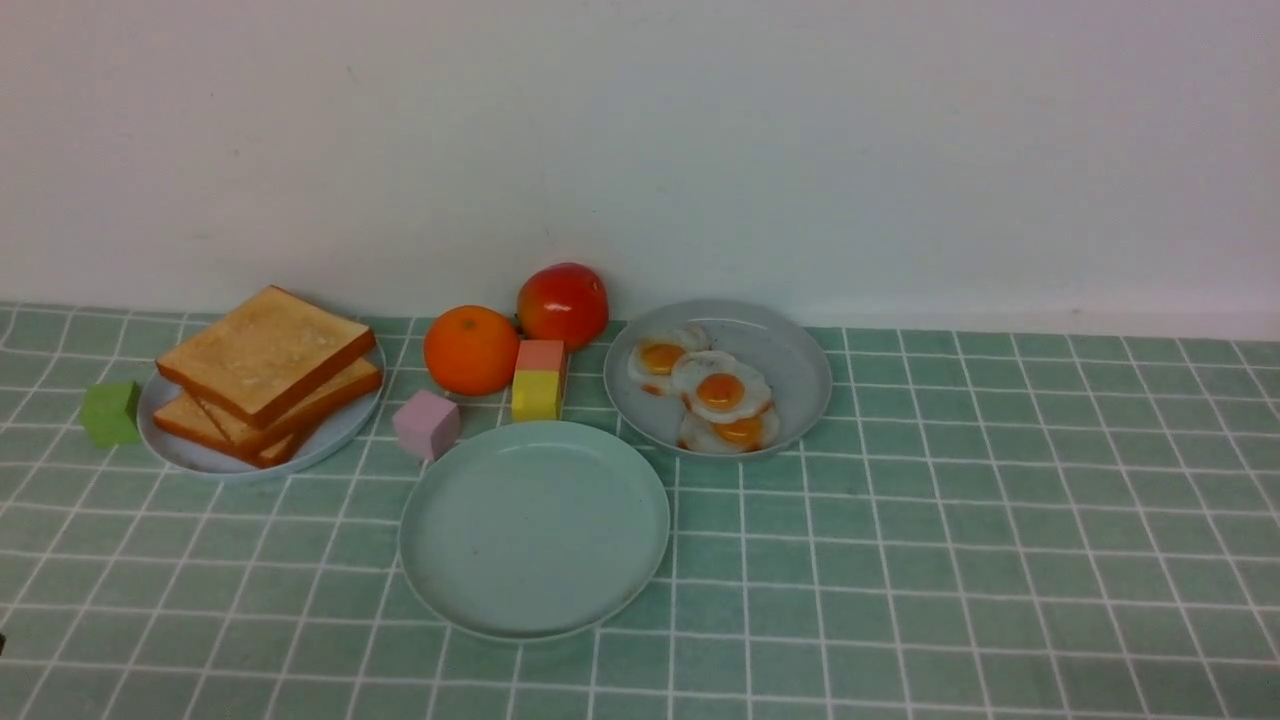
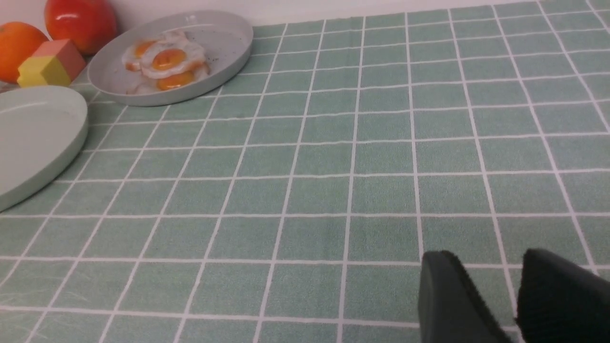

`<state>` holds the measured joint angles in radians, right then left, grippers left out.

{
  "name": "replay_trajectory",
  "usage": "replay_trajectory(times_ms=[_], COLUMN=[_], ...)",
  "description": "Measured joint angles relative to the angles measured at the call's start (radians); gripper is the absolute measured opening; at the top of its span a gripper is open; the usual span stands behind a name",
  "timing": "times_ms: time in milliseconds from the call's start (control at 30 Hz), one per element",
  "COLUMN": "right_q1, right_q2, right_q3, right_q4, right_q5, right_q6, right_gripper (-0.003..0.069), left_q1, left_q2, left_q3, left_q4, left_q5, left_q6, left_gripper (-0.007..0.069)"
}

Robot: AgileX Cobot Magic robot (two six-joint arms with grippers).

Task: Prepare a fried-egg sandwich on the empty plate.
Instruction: Use the left arm to grab a slice of bread

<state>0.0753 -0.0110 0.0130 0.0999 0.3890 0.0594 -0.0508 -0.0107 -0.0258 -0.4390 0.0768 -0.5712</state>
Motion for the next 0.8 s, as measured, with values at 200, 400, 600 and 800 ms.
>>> replay_trajectory(times_ms=[200, 400, 600, 800], right_q1=[0.0, 0.0, 0.005, 0.036], right_q2=[0.0, 0.0, 0.014, 0.283], right_q3=[0.013, 0.013, -0.088, -0.496], right_q4=[0.202, 0.387, 0.461, 0.406], right_q5=[-0.17, -0.364, -0.171, 0.414], right_q6=[0.143, 0.205, 0.194, -0.111], right_gripper=[0.0241, 0.0241, 0.022, 0.0013], left_q1=[0.0, 0.0, 0.0, 0.0], left_q2=[0.084, 0.367, 0.699, 1.06], left_q3=[-0.193, -0.388, -0.541, -0.746], left_q4=[0.011, 0.02, 0.026, 0.041], left_q5=[0.317, 0.614, 0.588, 0.578], left_q6=[0.191, 0.436, 0.571, 0.743], left_gripper=[0.0239, 0.0239, 0.0239, 0.0171])
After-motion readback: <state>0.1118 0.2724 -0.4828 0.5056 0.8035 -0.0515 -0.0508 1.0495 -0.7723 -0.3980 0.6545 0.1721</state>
